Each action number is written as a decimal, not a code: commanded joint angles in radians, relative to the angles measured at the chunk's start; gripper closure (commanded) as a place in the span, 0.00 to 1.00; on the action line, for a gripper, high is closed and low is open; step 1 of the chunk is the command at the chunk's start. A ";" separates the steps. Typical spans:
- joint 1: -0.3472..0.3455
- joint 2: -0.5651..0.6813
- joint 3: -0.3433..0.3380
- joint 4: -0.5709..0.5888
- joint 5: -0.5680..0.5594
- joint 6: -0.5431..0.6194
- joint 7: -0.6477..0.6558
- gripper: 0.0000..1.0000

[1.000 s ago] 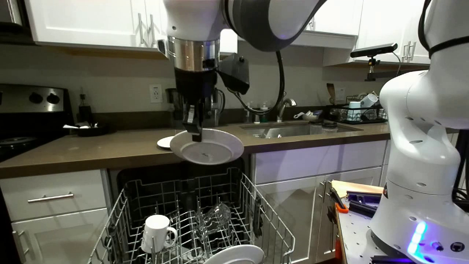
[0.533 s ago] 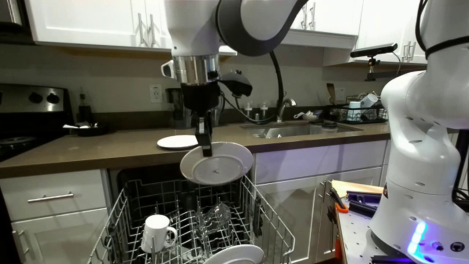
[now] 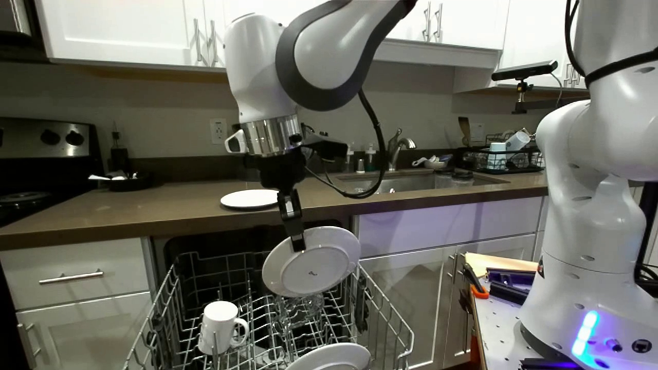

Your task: Remove one white plate from the countertop and place it on the left side of the dishwasher rack

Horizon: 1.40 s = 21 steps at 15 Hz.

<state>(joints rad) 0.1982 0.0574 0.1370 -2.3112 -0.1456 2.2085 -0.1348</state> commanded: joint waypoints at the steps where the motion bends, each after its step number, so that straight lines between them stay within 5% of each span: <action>1: -0.030 0.042 0.006 0.059 0.080 -0.038 -0.106 0.94; 21: -0.077 0.164 0.025 0.066 0.301 -0.036 -0.251 0.95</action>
<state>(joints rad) 0.1535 0.2127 0.1394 -2.2547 0.1072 2.1950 -0.3337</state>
